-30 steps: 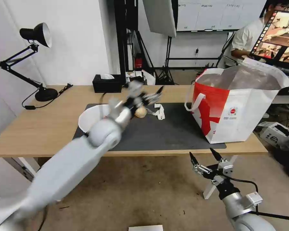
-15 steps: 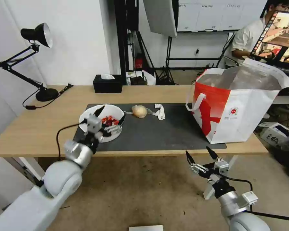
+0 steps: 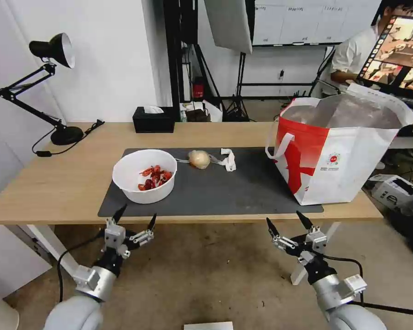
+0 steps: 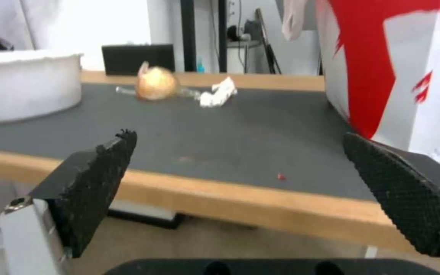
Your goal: Pick up the trash from the table and place it into the takeout bag.
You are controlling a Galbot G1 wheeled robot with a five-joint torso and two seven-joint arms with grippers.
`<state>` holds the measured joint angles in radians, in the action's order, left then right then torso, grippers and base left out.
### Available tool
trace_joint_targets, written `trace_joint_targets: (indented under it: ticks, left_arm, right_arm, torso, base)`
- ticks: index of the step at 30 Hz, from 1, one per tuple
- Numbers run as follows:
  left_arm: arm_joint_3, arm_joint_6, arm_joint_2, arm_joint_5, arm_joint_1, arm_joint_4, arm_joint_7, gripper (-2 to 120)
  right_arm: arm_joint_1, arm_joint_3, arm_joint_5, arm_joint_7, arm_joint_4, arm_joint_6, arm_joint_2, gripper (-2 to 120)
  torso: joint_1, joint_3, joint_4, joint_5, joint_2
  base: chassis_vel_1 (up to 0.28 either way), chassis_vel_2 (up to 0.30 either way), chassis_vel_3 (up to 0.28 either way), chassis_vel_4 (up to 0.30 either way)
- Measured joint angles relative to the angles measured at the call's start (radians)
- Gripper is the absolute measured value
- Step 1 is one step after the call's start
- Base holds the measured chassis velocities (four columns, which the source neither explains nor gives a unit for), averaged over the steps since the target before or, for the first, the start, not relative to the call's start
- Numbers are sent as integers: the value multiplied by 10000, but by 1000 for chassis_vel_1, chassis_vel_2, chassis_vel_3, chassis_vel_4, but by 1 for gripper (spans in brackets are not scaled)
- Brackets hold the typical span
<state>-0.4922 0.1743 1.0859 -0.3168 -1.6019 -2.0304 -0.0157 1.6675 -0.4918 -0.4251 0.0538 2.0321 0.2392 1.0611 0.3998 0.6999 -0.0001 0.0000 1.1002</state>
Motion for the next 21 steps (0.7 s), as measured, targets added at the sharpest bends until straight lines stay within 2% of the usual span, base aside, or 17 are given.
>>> trace_joint_targets:
  ticks: [11, 21]
  left_arm:
    - [203, 22, 376, 380, -127, 301, -140, 100]
    - [230, 48, 279, 357, 48, 580, -166, 100]
  right_arm:
    - [290, -32, 404, 159, -123, -47, 63, 100]
    - [285, -28, 473, 138, -125, -161, 75, 100]
  torso:
    - [1, 1, 0, 0, -1]
    - [2, 1, 1, 0, -2]
  base:
    - [0, 0, 0, 0]
    - [0, 0, 0, 0]
